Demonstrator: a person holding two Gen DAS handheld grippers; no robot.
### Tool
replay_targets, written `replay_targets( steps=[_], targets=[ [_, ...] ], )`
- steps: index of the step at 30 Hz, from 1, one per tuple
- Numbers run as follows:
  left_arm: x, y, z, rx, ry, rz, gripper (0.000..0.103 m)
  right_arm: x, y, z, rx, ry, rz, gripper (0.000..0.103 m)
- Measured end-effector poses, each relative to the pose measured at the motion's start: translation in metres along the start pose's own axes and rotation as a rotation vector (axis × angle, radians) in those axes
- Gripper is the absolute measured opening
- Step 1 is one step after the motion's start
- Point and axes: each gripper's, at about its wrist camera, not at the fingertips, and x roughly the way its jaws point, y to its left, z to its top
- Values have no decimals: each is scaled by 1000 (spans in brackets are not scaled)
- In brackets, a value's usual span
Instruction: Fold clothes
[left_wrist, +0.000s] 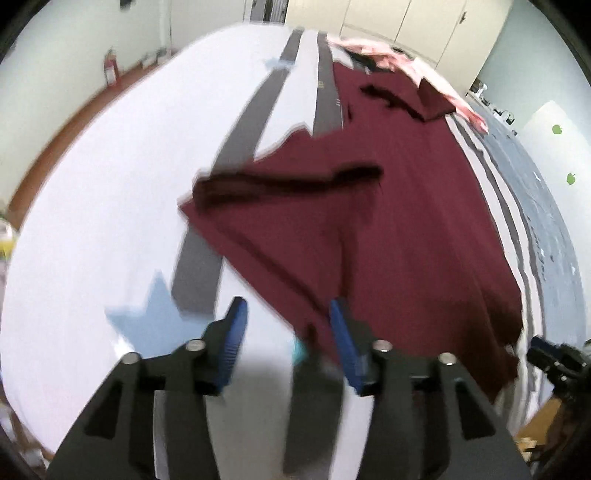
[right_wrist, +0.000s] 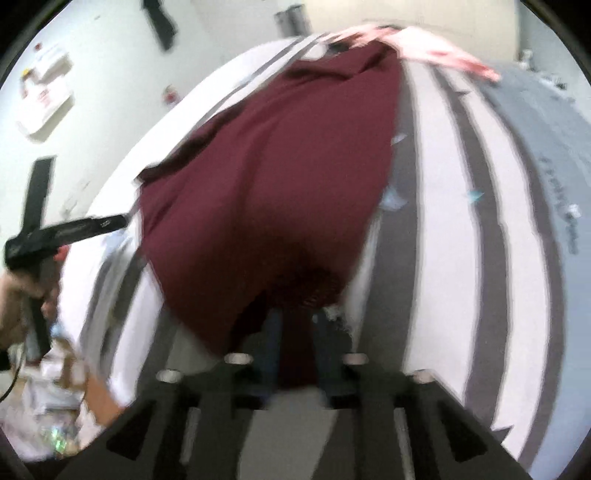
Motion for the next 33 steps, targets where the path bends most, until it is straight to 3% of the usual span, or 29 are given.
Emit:
replay_targets(
  steps=[2, 6, 10, 13, 18, 20, 25, 28, 33],
  targets=[
    [9, -6, 18, 52, -31, 30, 50, 6, -11, 13, 52, -25, -47, 36],
    [38, -34, 44, 252, -44, 99, 50, 21, -25, 33, 79, -53, -141, 37],
    [63, -56, 57, 335, 26, 16, 50, 47, -20, 41, 56, -26, -141, 37],
    [76, -59, 64, 332, 44, -3, 50, 59, -18, 40, 52, -9, -133, 37],
    [86, -44, 92, 300, -23, 58, 50, 67, -22, 35, 37, -3, -153, 34],
    [84, -25, 114, 234, -71, 114, 50, 68, -22, 35, 15, -1, -165, 29],
    [73, 33, 159, 35, -138, 197, 50, 67, -29, 37, 13, 3, -178, 28],
    [56, 53, 153, 6, -154, 189, 50, 61, -32, 38, 33, 4, -170, 28],
    [31, 73, 99, -96, -93, 105, 50, 51, -33, 39, 76, 0, -157, 28]
  ],
)
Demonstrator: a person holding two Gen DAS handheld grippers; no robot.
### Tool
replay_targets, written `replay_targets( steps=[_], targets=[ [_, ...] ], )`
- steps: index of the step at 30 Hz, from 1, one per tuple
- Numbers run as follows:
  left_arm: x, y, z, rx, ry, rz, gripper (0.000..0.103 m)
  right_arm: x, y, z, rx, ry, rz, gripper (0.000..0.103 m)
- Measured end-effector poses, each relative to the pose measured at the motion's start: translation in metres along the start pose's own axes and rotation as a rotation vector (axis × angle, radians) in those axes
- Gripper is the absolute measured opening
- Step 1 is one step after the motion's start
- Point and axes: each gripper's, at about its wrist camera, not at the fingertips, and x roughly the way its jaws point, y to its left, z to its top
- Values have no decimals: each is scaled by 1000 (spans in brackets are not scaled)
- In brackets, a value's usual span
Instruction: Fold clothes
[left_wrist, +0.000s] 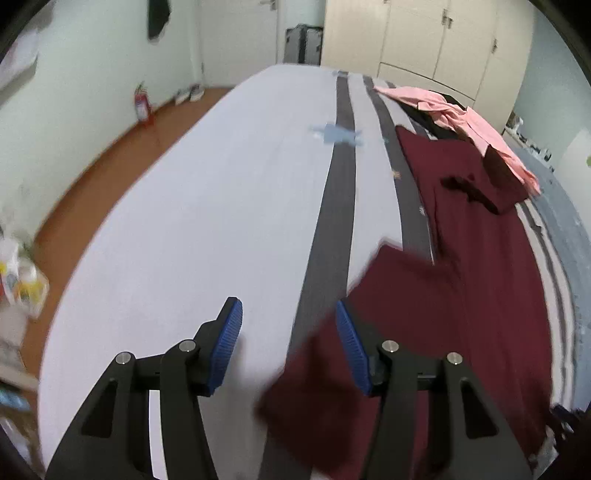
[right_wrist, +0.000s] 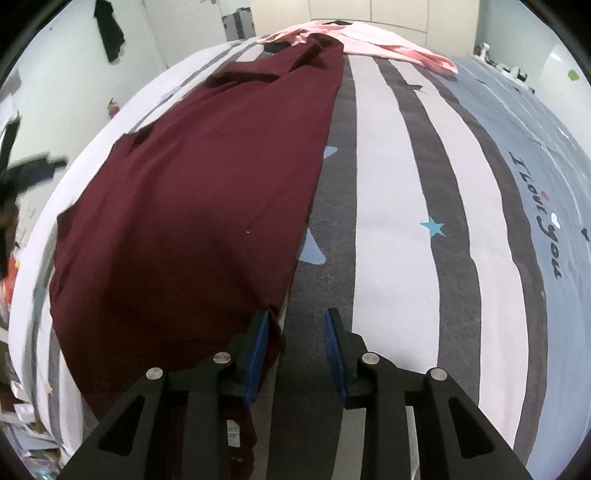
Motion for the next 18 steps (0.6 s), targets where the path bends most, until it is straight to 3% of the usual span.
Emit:
replay_targets(
  steps=[7, 11, 18],
  targets=[
    [-24, -8, -96, -166, 167, -193, 50, -1, 1, -6, -7, 32, 3, 29],
    [-33, -41, -123, -124, 193, -272, 50, -1, 8, -11, -49, 44, 3, 29],
    [-28, -74, -140, -67, 244, -295, 50, -2, 7, -10, -36, 40, 24, 29]
  ],
)
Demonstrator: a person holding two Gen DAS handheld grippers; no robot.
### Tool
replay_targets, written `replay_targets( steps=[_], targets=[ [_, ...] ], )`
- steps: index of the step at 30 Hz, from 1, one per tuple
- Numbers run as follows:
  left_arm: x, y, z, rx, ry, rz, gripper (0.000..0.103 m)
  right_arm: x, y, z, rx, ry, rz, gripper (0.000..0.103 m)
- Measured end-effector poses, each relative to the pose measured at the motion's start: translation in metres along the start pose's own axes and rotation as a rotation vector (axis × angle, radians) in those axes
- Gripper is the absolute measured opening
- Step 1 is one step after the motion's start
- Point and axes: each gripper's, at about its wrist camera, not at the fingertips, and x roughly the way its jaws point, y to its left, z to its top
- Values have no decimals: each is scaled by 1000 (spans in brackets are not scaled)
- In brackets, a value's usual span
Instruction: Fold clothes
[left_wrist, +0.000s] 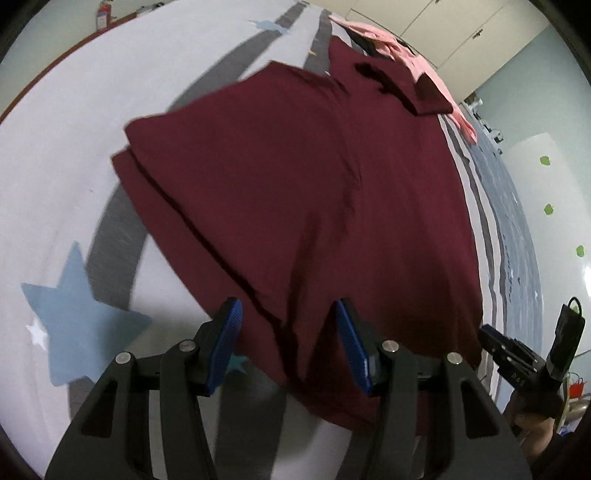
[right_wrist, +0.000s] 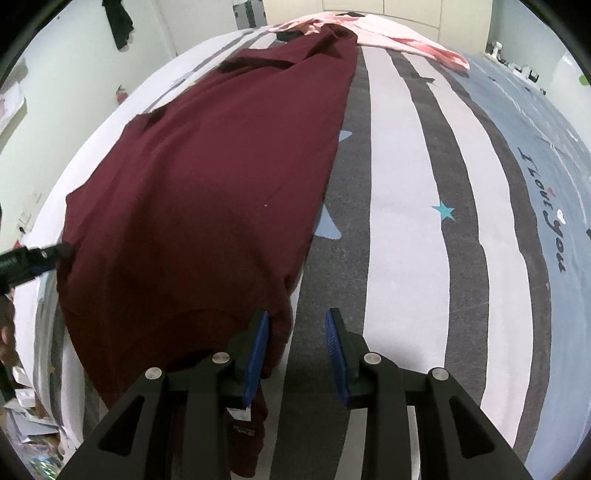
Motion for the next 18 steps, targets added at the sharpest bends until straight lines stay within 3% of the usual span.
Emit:
replay_targets(
  steps=[4, 13, 15, 18],
  targets=[
    [3, -8, -8, 21, 2, 5, 50, -6, 1, -3, 20, -7, 33, 29],
    [15, -6, 11, 7, -1, -20, 50, -3, 10, 3, -1, -11, 81, 29],
    [17, -8, 13, 18, 1, -19, 44, 3, 3, 4, 36, -7, 94, 29],
    [17, -8, 14, 42, 2, -18, 15, 13, -7, 7, 85, 4, 92, 29]
  ],
)
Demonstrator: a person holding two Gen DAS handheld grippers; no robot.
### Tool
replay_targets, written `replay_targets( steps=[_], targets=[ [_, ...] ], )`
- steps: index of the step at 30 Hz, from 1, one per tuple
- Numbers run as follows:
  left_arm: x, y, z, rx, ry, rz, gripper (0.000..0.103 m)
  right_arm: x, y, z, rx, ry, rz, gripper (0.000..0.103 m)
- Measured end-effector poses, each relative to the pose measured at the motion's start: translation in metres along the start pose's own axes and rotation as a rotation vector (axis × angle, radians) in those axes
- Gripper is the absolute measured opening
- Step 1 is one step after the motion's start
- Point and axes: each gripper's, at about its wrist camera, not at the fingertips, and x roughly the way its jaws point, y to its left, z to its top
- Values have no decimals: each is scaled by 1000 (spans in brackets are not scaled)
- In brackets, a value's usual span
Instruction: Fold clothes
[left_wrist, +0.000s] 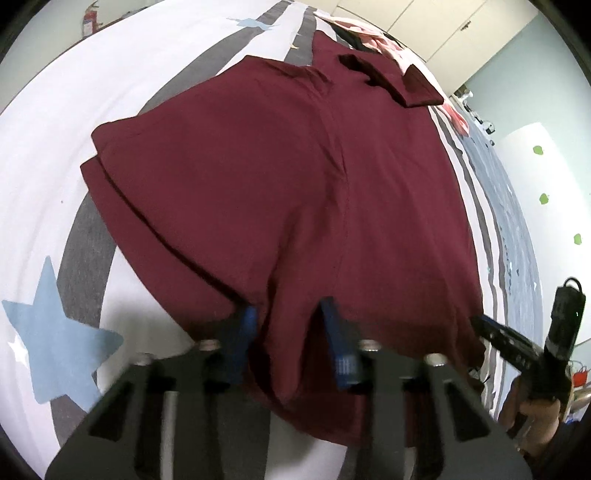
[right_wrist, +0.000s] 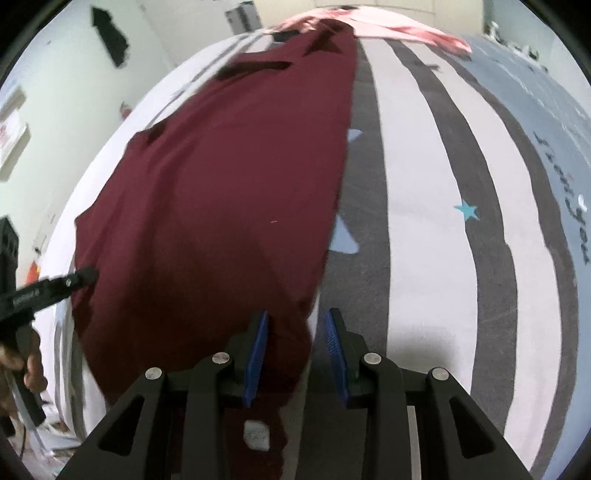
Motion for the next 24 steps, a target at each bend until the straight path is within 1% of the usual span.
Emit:
replay_targets(
  steps=[1, 2, 3, 4, 6, 9, 12, 16, 20, 24],
  targets=[
    [-1, -2, 0, 12, -2, -3, 6, 2, -2, 2, 6, 3, 2, 29],
    [-3, -4, -1, 24, -5, -5, 5, 4, -3, 3, 11, 5, 4, 25],
    [-6, -7, -1, 32, -11, -7, 4, 5, -2, 4, -2, 3, 3, 20],
    [-10, -10, -2, 38, -19, -12, 4, 4, -1, 5, -15, 1, 14, 4],
    [-21, -14, -4, 40, -38, -21, 4, 2, -2, 9, -17, 6, 35, 4],
    [-41, -19, -10, 15, -67, -33, 3, -9, -9, 12, -19, -8, 45, 3],
    [-54, -27, -19, 5, -70, -26, 3, -21, -12, 16, -49, -10, 59, 3],
    [-51, -25, -33, -3, -58, 17, 3, -23, -17, 20, -107, 8, 45, 2],
    [-35, -16, -37, -42, -32, 37, 3, -18, -23, 23, -129, 30, 33, 2],
    [-32, -16, -38, -35, -21, 44, 4, -13, -29, 24, -104, 44, 17, 0]
  ],
)
